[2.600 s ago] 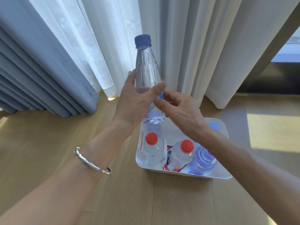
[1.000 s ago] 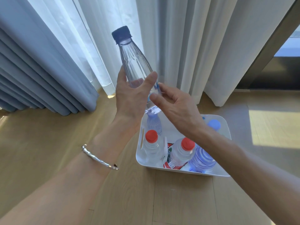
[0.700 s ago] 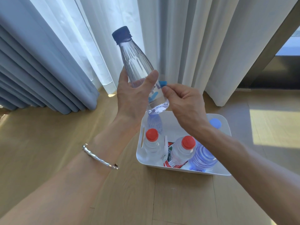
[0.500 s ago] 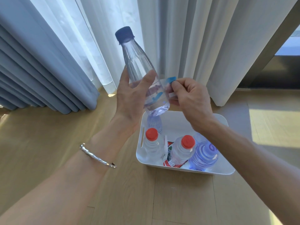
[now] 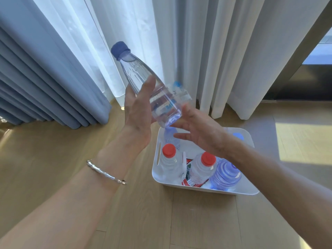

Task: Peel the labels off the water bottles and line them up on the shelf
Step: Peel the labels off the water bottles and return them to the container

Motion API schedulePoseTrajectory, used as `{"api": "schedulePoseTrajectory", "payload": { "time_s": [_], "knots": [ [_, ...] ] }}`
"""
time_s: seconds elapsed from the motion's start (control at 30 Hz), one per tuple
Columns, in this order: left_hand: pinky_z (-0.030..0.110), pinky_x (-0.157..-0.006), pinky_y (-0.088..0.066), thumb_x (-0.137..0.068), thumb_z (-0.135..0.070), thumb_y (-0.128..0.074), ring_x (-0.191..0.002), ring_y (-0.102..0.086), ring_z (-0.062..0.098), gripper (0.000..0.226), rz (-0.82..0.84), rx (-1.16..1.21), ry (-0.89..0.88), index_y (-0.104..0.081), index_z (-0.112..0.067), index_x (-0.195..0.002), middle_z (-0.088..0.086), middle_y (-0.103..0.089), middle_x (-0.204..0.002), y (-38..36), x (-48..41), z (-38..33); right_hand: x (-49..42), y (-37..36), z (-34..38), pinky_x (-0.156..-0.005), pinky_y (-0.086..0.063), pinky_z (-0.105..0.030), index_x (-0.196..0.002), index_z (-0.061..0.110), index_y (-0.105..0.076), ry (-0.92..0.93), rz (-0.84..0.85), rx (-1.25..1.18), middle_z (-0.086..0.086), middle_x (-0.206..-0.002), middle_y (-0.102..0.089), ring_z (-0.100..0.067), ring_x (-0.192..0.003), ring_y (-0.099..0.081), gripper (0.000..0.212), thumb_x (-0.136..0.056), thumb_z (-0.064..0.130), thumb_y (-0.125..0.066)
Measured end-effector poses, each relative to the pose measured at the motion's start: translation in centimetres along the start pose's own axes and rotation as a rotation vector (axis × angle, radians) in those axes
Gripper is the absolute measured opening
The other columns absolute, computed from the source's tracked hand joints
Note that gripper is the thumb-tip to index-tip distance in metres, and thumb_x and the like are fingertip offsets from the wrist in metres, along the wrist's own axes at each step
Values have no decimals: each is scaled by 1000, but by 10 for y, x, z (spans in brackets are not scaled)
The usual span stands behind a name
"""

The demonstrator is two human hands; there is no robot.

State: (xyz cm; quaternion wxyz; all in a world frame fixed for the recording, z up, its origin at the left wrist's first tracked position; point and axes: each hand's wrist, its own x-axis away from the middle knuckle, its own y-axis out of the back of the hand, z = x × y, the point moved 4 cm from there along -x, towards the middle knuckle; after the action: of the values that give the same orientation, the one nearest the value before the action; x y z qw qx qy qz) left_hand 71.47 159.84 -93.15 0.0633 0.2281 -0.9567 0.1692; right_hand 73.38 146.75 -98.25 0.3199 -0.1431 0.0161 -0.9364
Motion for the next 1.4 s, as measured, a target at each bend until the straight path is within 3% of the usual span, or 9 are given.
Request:
{"api": "schedulePoseTrajectory", "payload": {
  "time_s": [0.13, 0.37, 0.53, 0.67, 0.8, 0.87, 1.0, 1.17, 1.4],
  "knots": [
    [34, -59, -56, -93, -31, -58, -77, -73, 15, 40, 55, -64, -17, -48, -18, -130, 3, -70, -102, -1, 1, 2, -2, -5, 8, -100, -49, -43, -109, 30, -61, 111, -107, 52, 1, -115, -70, -12, -109, -65, 37, -84, 57, -54],
    [26, -58, -56, -96, -31, -55, -89, -72, 14, 43, 30, -125, -22, -34, -18, -131, 9, -69, -112, 0, -2, 7, -3, -7, 13, -94, -52, -53, -123, 25, -61, 153, -201, -248, -19, -120, -66, -34, -112, -64, 29, -99, 36, -49],
    [24, -78, -54, -94, -48, -52, -77, -56, -6, 62, -56, -440, -35, -28, -26, -147, -18, -54, -95, -5, -3, 7, 6, -9, 11, -86, -55, -40, -103, 11, -68, 242, -452, 112, -12, -89, -66, -25, -88, -65, 31, -100, 35, -47],
    [24, -79, -52, -87, -50, -62, -75, -53, -6, 70, -140, -487, -13, -30, -23, -143, -20, -47, -88, -5, -5, 12, 14, -19, 11, -59, -35, -19, -86, 9, -65, 386, -477, 430, 5, -66, -52, -5, -63, -43, 29, -100, 29, -49],
    [43, -91, -55, -73, -48, -78, -97, -67, 18, 75, -215, -331, 49, -37, -19, -129, 0, -63, -108, 4, -14, 15, 14, -27, 15, -76, -50, -32, -114, 7, -66, 555, -415, 598, -6, -99, -68, -16, -88, -61, 26, -101, 21, -49],
    [42, -87, -56, -72, -43, -81, -97, -68, 19, 69, -241, -291, 60, -39, -20, -121, 1, -65, -105, 8, -16, 16, 14, -28, 16, -74, -50, -36, -114, 8, -66, 558, -409, 629, -2, -93, -68, -15, -84, -61, 26, -101, 23, -49],
    [29, -69, -48, -76, -33, -78, -84, -69, 12, 62, -242, -213, 62, -36, -24, -121, -2, -68, -100, 11, -17, 17, 9, -12, 19, -63, -41, -10, -95, 19, -70, 397, -460, 399, 19, -64, -58, 1, -65, -53, 22, -100, 27, -50],
    [27, -59, -48, -84, -15, -64, -65, -65, 13, 42, -119, -89, 26, -46, -14, -122, -2, -62, -80, 11, -15, 16, -3, 18, 17, -67, -58, -40, -85, 20, -59, 128, -419, -179, 2, -67, -72, -18, -73, -72, 24, -103, 28, -44],
    [28, -53, -50, -84, -15, -52, -50, -55, 14, 11, -34, 46, 33, -49, -11, -94, 3, -53, -73, 9, -17, 14, -12, 69, 5, -45, -56, -26, -93, 18, -50, -18, -586, -570, -8, -83, -68, -14, -57, -72, 26, -105, 33, -32]
  ]
}}
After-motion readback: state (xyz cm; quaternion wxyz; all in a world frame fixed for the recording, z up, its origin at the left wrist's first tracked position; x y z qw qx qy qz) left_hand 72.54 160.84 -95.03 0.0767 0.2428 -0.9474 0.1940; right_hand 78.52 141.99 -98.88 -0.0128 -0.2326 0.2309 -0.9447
